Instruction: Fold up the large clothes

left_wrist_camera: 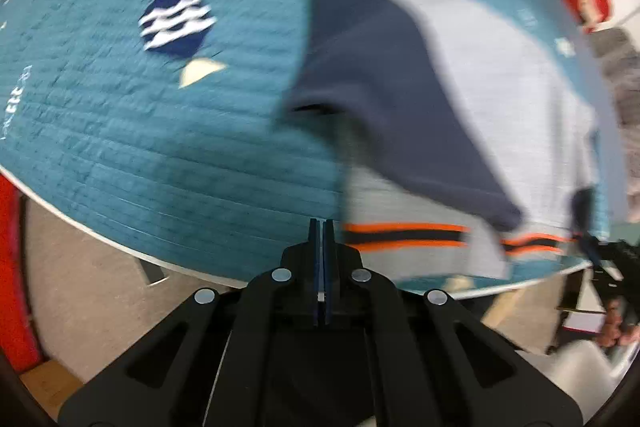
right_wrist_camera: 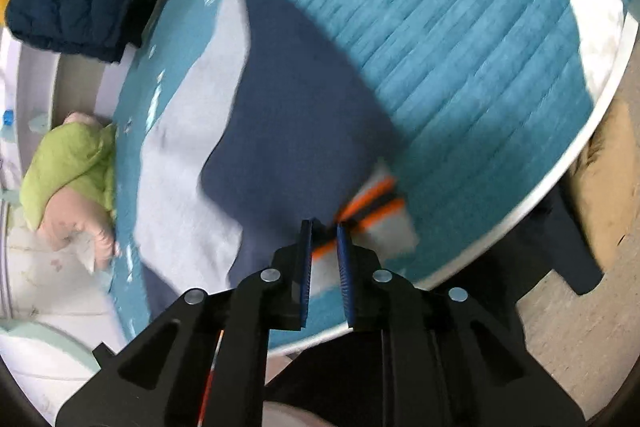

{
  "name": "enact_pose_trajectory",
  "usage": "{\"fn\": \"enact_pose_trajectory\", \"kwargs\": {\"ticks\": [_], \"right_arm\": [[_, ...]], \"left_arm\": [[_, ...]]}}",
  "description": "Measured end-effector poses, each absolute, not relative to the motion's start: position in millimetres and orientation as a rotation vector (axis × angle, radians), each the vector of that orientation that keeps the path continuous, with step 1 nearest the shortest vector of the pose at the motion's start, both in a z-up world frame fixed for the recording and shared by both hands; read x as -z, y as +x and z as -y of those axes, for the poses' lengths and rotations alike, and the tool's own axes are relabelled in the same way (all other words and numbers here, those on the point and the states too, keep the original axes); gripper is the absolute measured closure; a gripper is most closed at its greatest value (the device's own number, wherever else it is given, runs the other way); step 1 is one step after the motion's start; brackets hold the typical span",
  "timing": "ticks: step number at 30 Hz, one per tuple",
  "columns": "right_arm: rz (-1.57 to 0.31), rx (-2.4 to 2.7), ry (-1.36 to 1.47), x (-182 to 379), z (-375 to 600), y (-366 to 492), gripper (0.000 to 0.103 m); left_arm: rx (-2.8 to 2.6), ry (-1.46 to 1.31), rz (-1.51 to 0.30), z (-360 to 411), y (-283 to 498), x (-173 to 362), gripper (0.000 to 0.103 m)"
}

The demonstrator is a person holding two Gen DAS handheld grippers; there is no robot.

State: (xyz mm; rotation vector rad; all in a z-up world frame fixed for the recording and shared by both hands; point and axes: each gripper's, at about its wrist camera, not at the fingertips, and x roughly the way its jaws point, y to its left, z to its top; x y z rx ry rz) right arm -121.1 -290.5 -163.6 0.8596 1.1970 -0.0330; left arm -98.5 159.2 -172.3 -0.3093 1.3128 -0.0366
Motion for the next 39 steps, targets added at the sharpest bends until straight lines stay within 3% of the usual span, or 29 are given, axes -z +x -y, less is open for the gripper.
{"fn": "enact_pose_trajectory", "kwargs": {"ticks": [3,7,12,14,16,18,23,25,27,29,30,31,33,39], "right_arm": [[-1.218,-0.089,0.824,160.7,269.6,-119.3,0.086],[-1.281,-0.163,0.855,180.9,251.2,-104.2,0.085],[-1.309,-0.143,0.847,190.4,245.8,-94.6,0.072],[-1.320,-0.153,0.887,187.9,249.5,-99.6,0.072],[-1.326,-0.196,0.910,185.7,250.0,-103.6,0.072],[-1.335,-0.178,0.895,190.1,247.7,-101.8,0.072],[-1.331,-0.192,1.027,196.0,252.4,-103.1,0.054],[-1.352,-0.197,1.039,201.4,250.2,-101.3,0.053],[-1.355,-0.180,1.022,203.4,243.2,-96.3,0.052],[-1.362,-0.145,0.949,198.4,238.1,-93.1,0.058],[-1.378,-0.114,0.870,193.8,234.3,-92.5,0.073],[-1.372,-0.116,0.831,188.2,228.7,-92.4,0.079],[-1.349,-0.162,0.818,173.4,226.9,-96.4,0.087],[-1.404,-0.241,0.735,142.1,213.3,-113.1,0.088]], "left_arm": [[0.166,-0.382,-1.279,-136.2,-96.8,161.8,0.056],[0.275,-0.396,-1.333,-97.0,-79.2,180.4,0.056],[0.264,-0.508,-1.382,-81.5,-58.2,205.0,0.056],[0.264,-0.544,-1.377,-82.5,-54.4,203.7,0.057],[0.293,-0.609,-1.377,-82.6,-53.2,205.9,0.092],[0.279,-0.645,-1.378,-85.9,-54.5,208.3,0.097],[0.321,-0.749,-1.386,-100.3,-54.9,208.0,0.094],[0.259,-0.780,-1.384,-110.6,-53.8,209.6,0.066],[0.228,-0.773,-1.402,-111.4,-49.6,215.7,0.065],[0.217,-0.745,-1.407,-109.9,-48.0,216.1,0.067],[0.205,-0.722,-1.407,-109.4,-49.0,214.5,0.080],[0.188,-0.663,-1.401,-107.0,-50.0,210.7,0.096],[0.199,-0.610,-1.372,-101.5,-54.0,197.7,0.097],[0.205,-0.295,-1.355,-82.1,-77.6,165.7,0.098]]}}
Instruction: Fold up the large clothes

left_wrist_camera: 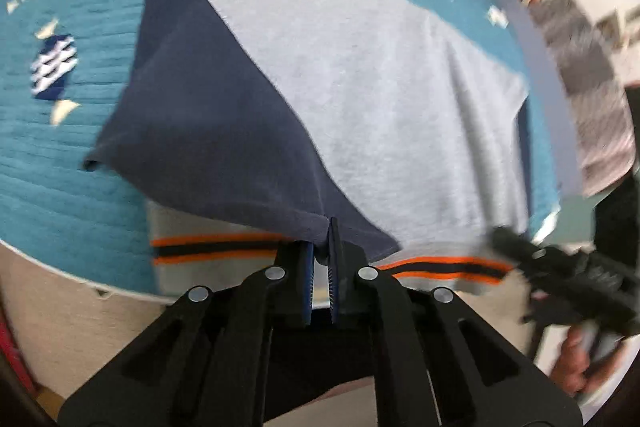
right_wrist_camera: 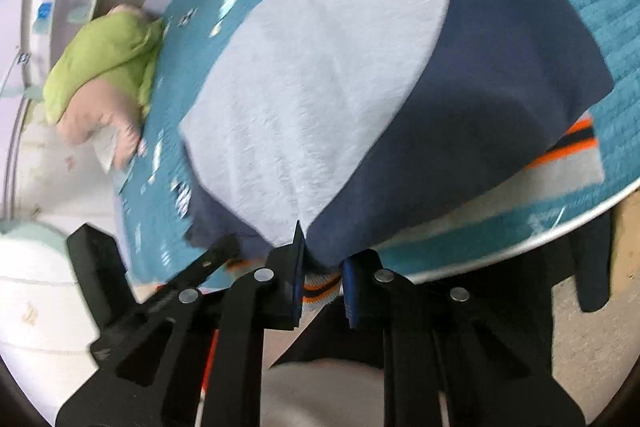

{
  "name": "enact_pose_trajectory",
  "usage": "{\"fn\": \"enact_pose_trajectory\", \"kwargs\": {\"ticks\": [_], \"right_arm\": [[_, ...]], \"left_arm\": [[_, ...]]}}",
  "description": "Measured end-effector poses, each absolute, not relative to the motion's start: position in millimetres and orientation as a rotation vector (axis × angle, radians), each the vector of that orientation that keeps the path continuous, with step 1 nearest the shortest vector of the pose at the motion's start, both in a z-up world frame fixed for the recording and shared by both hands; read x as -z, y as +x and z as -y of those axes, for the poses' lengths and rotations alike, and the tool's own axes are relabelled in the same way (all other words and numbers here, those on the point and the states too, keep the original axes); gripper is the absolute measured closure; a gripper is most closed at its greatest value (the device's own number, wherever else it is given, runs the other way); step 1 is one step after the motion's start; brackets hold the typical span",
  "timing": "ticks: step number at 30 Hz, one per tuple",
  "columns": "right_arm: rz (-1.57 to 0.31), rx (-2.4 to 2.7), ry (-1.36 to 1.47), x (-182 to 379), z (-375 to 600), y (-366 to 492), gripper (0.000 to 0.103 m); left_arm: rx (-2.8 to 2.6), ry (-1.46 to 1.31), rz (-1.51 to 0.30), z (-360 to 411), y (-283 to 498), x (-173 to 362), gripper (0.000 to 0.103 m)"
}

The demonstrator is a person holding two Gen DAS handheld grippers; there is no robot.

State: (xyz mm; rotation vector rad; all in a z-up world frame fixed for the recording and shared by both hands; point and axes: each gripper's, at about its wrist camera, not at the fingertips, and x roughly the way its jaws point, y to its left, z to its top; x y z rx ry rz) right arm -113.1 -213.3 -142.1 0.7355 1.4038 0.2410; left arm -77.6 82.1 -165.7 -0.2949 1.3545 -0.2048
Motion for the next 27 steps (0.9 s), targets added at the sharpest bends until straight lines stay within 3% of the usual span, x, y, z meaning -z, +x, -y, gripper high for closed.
{"fn": "enact_pose_trajectory", "kwargs": {"ticks": [2,4,5,9,12,14,17,18,20,22,24,25,27], "right_arm": [[-1.458,-0.219,0.727,168.0,213.6,-113.5,0.088],[-1.569,-0.161,0.773,205.3,219.6,-112.7,0.078],[-1.587,-0.171,0.825,208.4,220.2,-112.3,0.078],[-1.583,-0.237,0.676,169.6,223.4,-117.9,0.061],[-1.475,-0.272,0.618,126.2,240.7,-122.8,0.060],[-1.354,-0.185,0.550,100.6,261.7,-115.9,0.061],[-1.245,-0.085,0.414,97.1,272.5,-95.5,0.068],[-1.246,-0.108,0.396,102.8,268.5,-85.6,0.076],[-1.261,-0.147,0.356,120.6,257.4,-70.8,0.083],[-1.353,-0.062,0.280,158.3,260.5,-64.3,0.088],[-1.325,-0.082,0.379,168.3,278.6,-72.8,0.094],[-1.337,-0.063,0.387,167.2,284.2,-76.3,0.103],[-1.367,-0.002,0.404,160.0,298.5,-86.8,0.103]], "left_arm": [[0.186,-0.293,-1.407,-88.8,-81.4,183.7,0.098],[0.155,-0.326,-1.468,-96.2,-82.9,207.5,0.098],[0.159,-0.338,-1.464,-97.5,-82.5,206.6,0.098],[0.164,-0.278,-1.402,-100.2,-86.9,170.1,0.087],[0.159,-0.282,-1.349,-117.1,-95.2,139.3,0.066],[0.126,-0.283,-1.315,-124.1,-94.5,130.0,0.066],[0.029,-0.305,-1.245,-148.9,-77.6,127.8,0.067],[0.003,-0.331,-1.227,-156.6,-66.9,134.3,0.067],[-0.017,-0.354,-1.245,-164.7,-52.9,154.0,0.069],[-0.101,-0.327,-1.362,-173.2,-47.2,189.3,0.086],[-0.109,-0.326,-1.383,-179.3,-56.5,211.6,0.086],[-0.096,-0.297,-1.367,-180.3,-65.0,207.1,0.087],[-0.126,-0.281,-1.400,-182.7,-72.1,201.5,0.089]]}}
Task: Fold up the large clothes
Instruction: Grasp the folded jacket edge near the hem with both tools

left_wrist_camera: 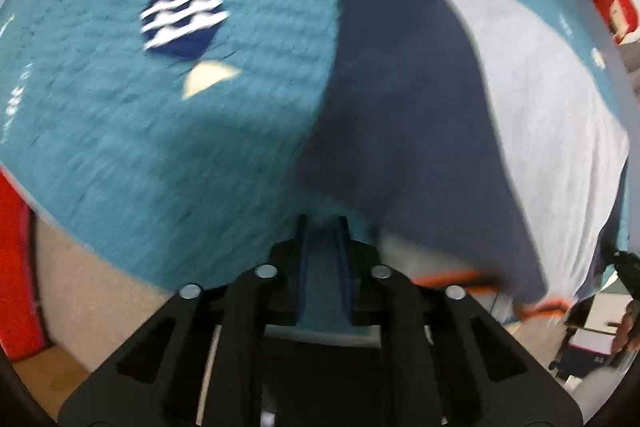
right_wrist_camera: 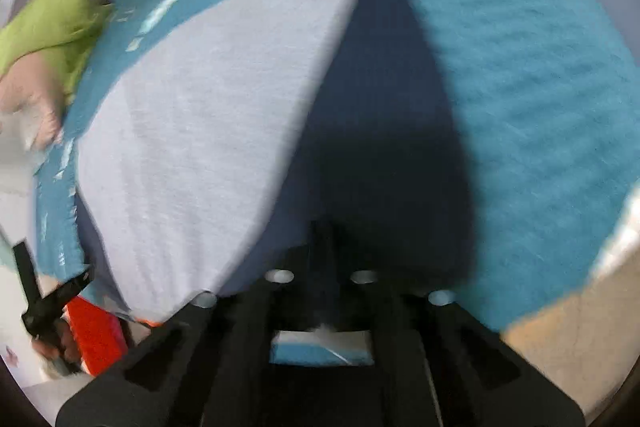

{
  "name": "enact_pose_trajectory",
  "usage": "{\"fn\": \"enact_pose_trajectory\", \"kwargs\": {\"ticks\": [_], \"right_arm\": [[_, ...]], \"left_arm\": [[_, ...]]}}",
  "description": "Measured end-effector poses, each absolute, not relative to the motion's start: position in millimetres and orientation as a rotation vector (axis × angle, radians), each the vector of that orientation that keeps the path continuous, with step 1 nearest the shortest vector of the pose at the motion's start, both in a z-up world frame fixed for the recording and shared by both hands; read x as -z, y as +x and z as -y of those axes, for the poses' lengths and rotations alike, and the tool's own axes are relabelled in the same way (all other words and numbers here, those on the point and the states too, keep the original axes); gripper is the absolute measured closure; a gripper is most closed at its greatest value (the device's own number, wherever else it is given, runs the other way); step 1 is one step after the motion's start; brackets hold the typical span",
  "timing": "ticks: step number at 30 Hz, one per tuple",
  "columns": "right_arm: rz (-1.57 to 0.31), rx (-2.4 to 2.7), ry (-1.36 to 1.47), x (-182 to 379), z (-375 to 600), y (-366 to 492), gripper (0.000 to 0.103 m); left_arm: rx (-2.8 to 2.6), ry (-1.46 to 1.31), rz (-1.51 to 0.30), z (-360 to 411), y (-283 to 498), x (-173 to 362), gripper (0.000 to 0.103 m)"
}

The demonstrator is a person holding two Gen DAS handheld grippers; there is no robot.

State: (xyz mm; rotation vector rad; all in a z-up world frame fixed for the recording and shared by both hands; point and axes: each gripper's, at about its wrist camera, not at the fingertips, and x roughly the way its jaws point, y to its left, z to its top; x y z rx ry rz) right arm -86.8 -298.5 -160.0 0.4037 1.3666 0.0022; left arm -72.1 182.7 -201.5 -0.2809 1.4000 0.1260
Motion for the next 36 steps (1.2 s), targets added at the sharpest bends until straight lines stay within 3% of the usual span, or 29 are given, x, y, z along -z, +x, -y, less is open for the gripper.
{"fn": "enact_pose_trajectory", "kwargs": {"ticks": [6,8,9,10,12,15,17,18,19,22,24,27,29,30,31,36], "right_arm": [[-1.261,-0.022,0.487,113.7,313.2,-69.5,0.096],[-1.193,-0.044,0.557,105.1,325.1,-52.8,0.094],[-1.171,-0.038,0.538,104.5,327.5,-42.5,0.083],[-1.164,-0.016,0.518,104.5,327.3,-34.7,0.063],[-1.170,0.059,0.498,115.1,333.3,-16.2,0.057],[-1.198,0.007,0.571,134.7,326.4,0.8,0.057],[-1.208,0.040,0.511,141.9,321.7,7.1,0.057],[-1.217,0.046,0.494,147.7,327.2,7.1,0.060],[-1.228,0.048,0.489,151.3,332.5,7.8,0.070],[-1.252,0.114,0.475,162.0,328.0,14.2,0.096],[-1.240,0.182,0.440,163.9,330.2,16.2,0.103],[-1.240,0.177,0.520,163.6,344.0,7.3,0.100],[-1.223,0.104,0.548,153.6,337.9,-1.8,0.098],[-1.220,0.090,0.543,150.0,334.0,-7.0,0.097],[-1.226,0.082,0.537,148.4,329.4,-10.8,0.095],[-1.289,0.095,0.549,143.0,323.7,-52.4,0.075]], "left_arm": [[-0.050,-0.294,-1.265,-195.5,-52.9,142.1,0.087],[-0.019,-0.342,-1.222,-206.3,-29.1,133.3,0.070],[-0.023,-0.348,-1.206,-213.8,-18.1,135.7,0.062],[-0.032,-0.349,-1.203,-219.6,0.0,145.2,0.062],[-0.026,-0.378,-1.251,-223.1,24.2,167.7,0.062],[-0.018,-0.455,-1.329,-228.3,49.7,205.2,0.063],[-0.018,-0.459,-1.297,-226.2,52.7,201.2,0.065],[0.009,-0.457,-1.279,-224.6,53.2,197.7,0.082],[0.039,-0.480,-1.273,-225.3,54.9,196.7,0.100],[-0.083,-0.408,-1.264,-231.6,57.1,193.3,0.103],[-0.232,-0.285,-1.259,-245.9,54.0,194.0,0.103],[-0.126,-0.486,-1.283,-271.0,37.6,190.9,0.103],[-0.068,-0.509,-1.282,-267.7,22.5,184.6,0.094],[-0.042,-0.510,-1.304,-263.3,15.4,184.3,0.064],[-0.019,-0.525,-1.328,-257.8,6.4,184.6,0.040],[0.038,-0.638,-1.388,-232.6,-38.3,188.6,0.030]]}}
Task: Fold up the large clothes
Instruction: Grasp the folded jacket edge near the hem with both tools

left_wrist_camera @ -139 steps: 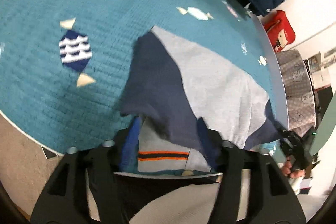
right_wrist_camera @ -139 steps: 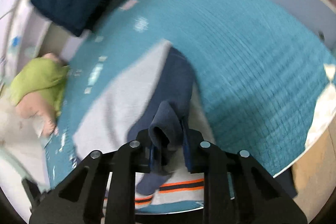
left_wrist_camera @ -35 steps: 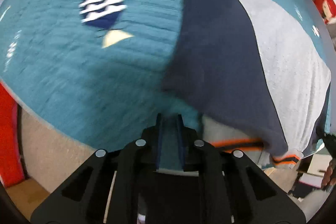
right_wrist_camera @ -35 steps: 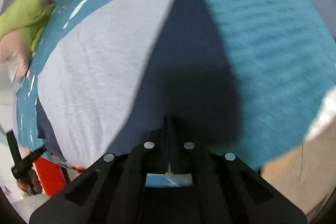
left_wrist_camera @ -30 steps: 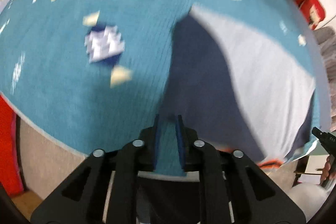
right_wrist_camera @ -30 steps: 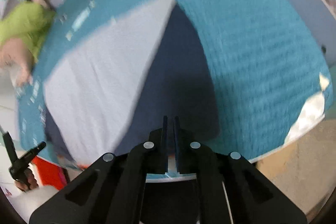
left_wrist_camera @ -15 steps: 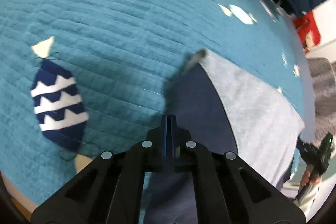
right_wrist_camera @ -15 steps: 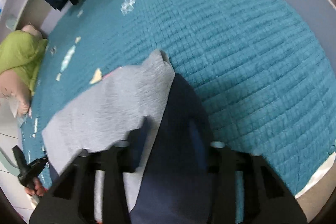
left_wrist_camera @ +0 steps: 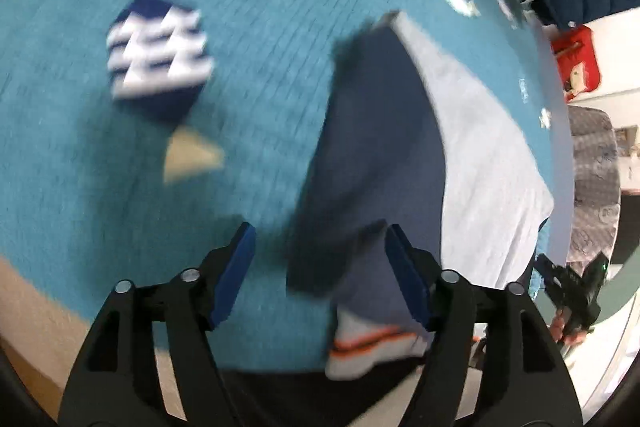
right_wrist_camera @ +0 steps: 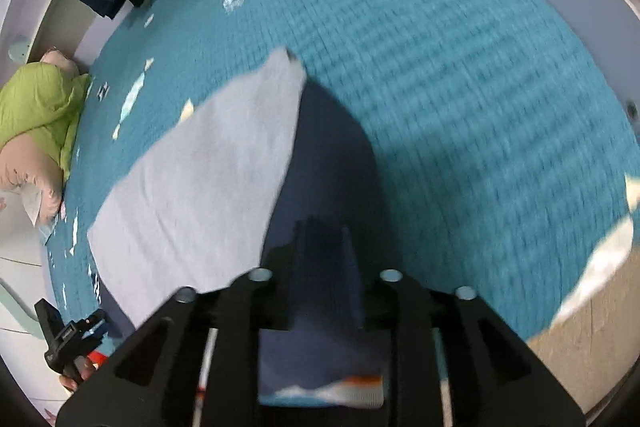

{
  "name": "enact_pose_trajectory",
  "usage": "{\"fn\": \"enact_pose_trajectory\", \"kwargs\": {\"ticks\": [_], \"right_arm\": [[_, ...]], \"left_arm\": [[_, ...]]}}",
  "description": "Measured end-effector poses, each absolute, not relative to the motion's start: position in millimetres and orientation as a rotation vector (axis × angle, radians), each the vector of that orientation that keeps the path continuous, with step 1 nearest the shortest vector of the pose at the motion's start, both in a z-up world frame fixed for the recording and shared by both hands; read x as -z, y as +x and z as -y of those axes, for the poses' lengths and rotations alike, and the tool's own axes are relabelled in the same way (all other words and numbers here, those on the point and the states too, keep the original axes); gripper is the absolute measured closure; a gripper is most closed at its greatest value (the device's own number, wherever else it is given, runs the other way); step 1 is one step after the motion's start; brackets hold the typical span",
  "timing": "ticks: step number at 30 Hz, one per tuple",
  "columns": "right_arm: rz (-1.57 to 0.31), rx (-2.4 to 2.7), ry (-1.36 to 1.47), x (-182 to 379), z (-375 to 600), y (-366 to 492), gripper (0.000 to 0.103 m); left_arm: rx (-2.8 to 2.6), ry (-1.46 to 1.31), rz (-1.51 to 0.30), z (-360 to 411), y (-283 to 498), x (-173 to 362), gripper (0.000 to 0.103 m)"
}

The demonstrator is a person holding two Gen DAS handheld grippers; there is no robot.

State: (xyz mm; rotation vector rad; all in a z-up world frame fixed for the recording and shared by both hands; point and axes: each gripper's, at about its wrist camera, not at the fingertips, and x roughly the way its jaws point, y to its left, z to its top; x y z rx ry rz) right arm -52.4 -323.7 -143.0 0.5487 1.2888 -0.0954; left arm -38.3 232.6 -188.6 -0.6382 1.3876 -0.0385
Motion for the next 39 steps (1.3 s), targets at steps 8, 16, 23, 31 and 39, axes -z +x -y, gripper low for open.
{"fn": "enact_pose_trajectory", "kwargs": {"ticks": [8,16,23,31,39], "right_arm": [[-1.368,0.177,0.684,146.3,336.5,-119.0,0.068],[-1.386,0.199,0.914,159.2,350.9,-146.7,0.066],[-1.275,0.190,0.976,156.2,359.3,-149.7,0.081],[-1.253,0.176,1.007,157.8,377.7,-163.5,0.090],[-1.222,0.115,1.010,146.5,395.0,-162.1,0.083]], "left_arm": [[-0.028,-0.955,-1.341,-234.6,-75.3,209.3,0.029],[-0.079,-1.124,-1.218,-241.4,-75.9,219.7,0.093],[-0.076,-1.090,-1.199,-237.8,-96.6,198.1,0.095],[-0.177,-1.081,-1.230,-258.6,-112.2,217.3,0.097],[-0.063,-1.039,-1.217,-276.8,-116.4,194.8,0.096]]}}
